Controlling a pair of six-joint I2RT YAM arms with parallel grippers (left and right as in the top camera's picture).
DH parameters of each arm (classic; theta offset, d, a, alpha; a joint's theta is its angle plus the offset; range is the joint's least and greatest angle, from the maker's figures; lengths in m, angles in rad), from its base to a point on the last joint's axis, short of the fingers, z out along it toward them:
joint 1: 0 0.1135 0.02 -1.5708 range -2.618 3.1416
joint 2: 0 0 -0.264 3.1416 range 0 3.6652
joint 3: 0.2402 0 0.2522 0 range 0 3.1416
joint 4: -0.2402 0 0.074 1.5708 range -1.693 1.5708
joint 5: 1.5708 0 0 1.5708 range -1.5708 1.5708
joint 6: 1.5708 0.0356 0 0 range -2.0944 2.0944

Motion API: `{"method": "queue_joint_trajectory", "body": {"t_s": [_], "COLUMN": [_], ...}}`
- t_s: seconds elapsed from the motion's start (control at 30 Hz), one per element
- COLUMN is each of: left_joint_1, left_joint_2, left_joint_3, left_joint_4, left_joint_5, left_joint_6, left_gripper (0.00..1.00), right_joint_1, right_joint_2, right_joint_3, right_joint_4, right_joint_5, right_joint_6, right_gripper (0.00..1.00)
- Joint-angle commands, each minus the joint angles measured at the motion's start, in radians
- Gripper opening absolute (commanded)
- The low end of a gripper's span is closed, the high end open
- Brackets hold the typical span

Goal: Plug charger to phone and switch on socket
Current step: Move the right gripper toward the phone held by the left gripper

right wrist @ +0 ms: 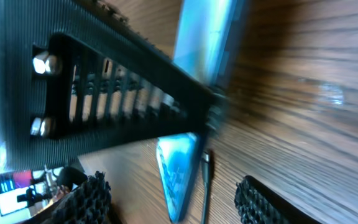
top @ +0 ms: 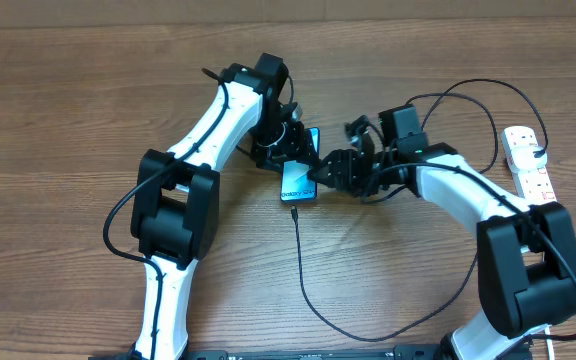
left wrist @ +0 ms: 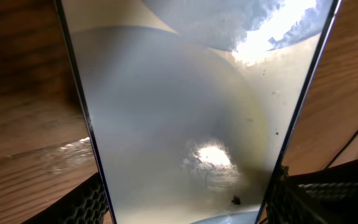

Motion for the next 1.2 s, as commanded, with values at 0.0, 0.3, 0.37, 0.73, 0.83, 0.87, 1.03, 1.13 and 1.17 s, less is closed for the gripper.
{"method": "queue_joint_trajectory", "body": {"t_s": [0.0,0.3,0.37,0.73,0.83,0.87,1.03,1.13,1.17], "left_joint_1": [-0.011,-0.013,-0.013,-0.016,-0.020,-0.021,-0.024,-0.024,-0.024], "left_joint_2": [0.003,0.003,0.003,0.003,0.003,0.003,0.003,0.003,0.003], "left_joint_3": [0.028,0.028,0.028,0.028,0.028,0.028,0.028,0.028,0.028], "left_joint_4": [0.000,-0.003,-0.004,-0.026,-0.026,-0.026,-0.021,-0.019,-0.019], "left_joint_5": [0.060,0.167,0.174,0.174,0.174,0.175,0.173,0.172,0.172], "left_joint_6": [0.020,0.056,0.058,0.072,0.078,0.080,0.080,0.080,0.080], "left_gripper": [0.63,0.63,0.63,0.63,0.63,0.64,0.67,1.00,1.00], "right_joint_1": [0.035,0.064,0.064,0.066,0.068,0.068,0.068,0.068,0.068], "right_joint_2": [0.000,0.000,0.000,0.000,0.000,0.000,0.000,0.000,0.000], "right_joint_3": [0.017,0.017,0.017,0.017,0.017,0.017,0.017,0.017,0.017], "right_joint_4": [0.018,0.040,0.041,0.114,0.132,0.137,0.138,0.138,0.138], "right_joint_5": [0.065,0.167,0.186,0.195,0.196,0.196,0.196,0.196,0.195], "right_joint_6": [0.064,0.153,0.153,0.153,0.153,0.153,0.153,0.153,0.152], "right_gripper": [0.66,0.57,0.54,0.36,0.29,0.25,0.04,0.04,0.04]}}
